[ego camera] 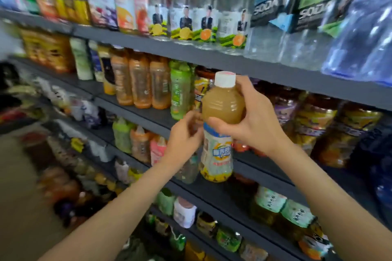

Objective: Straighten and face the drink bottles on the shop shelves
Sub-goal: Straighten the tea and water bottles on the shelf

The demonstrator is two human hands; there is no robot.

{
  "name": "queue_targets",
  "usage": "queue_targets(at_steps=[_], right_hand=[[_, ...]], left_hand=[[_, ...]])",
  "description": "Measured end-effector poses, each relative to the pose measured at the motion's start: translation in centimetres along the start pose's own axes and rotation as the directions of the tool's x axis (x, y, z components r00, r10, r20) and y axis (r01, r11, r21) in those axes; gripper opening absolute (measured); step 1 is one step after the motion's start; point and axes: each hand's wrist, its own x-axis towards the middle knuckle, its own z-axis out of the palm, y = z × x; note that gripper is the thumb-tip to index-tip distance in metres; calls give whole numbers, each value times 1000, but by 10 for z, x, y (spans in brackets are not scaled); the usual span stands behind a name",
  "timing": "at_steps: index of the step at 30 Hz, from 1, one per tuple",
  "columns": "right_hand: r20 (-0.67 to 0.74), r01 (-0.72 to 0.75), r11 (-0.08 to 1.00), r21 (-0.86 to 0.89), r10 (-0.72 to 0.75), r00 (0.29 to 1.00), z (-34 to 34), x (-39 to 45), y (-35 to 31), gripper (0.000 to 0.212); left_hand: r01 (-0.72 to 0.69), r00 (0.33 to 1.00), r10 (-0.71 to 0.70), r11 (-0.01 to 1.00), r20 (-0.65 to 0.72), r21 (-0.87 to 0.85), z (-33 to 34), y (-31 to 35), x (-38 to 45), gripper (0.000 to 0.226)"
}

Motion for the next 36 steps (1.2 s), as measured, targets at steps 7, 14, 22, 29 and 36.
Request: queue_targets(at_steps=[7,14,22,29,36], right_hand=[[-39,6,993,121,-1,999,177,87,-87,72],[94,69,972,223,-91,991,334,166,-192,78],[176,114,960,256,-162,971,484,272,-248,79],[164,126,946,298,-181,970,631,402,-251,79],[258,84,947,309,-168,952,761,528,-278,74]], left_hand=[[96,994,-101,991,47,90,-202,-67,3,24],[282,947,-303,944,111,174,-394,-117,20,38],[301,952,-307,928,-9,220,-536,-190,68,53],[321,947,-309,912,-89,257,-666,-273,183,33],[422,904,-388,878,-183,225,-796,-344,284,31]])
